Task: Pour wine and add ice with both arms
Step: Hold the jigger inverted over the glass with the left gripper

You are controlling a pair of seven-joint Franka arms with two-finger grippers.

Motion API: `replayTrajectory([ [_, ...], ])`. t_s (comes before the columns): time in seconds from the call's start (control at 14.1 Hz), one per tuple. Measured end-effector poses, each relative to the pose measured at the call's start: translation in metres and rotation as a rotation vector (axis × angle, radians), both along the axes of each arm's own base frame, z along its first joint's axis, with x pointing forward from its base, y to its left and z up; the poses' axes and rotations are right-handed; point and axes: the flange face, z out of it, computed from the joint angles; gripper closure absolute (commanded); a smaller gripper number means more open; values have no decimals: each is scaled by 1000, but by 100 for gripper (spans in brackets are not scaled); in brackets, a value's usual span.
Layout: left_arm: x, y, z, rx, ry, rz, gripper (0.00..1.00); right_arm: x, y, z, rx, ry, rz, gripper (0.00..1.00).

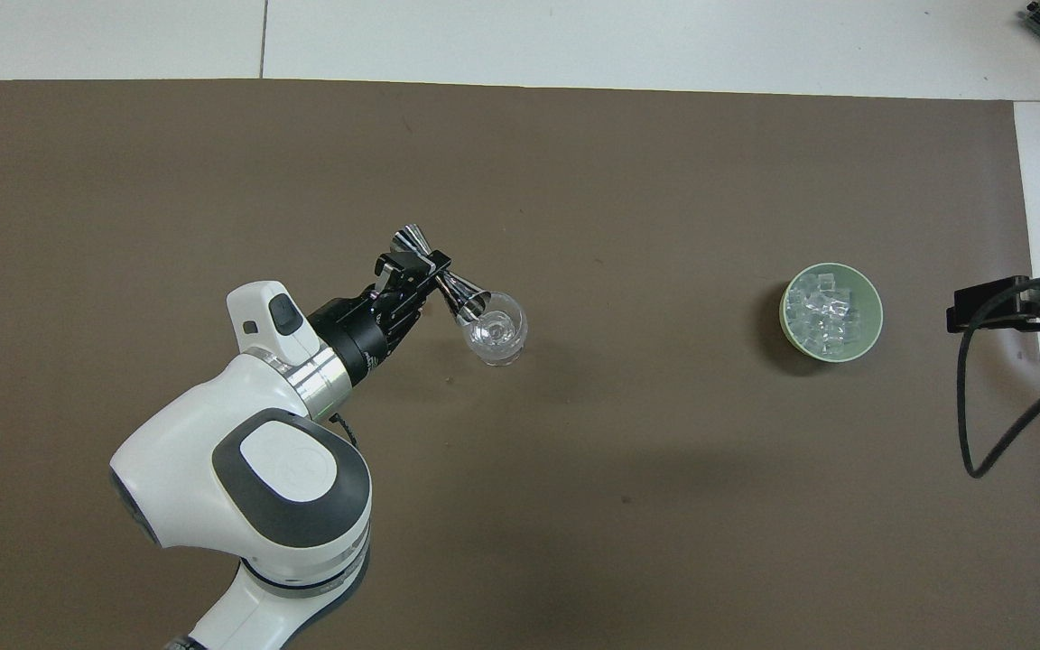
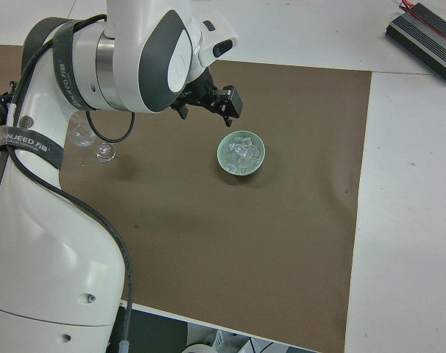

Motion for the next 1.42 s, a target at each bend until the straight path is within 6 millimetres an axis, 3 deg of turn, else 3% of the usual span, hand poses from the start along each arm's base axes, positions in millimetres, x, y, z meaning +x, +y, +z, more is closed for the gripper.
replayTrajectory([
  [0.78,4,-3,11,75,-83,-67,100,4,-2,-5,0,3,-4,0],
  [1.42,-5,-20,15,130,-136,-110,100,9,-2,-2,-2,-37,-3,0],
])
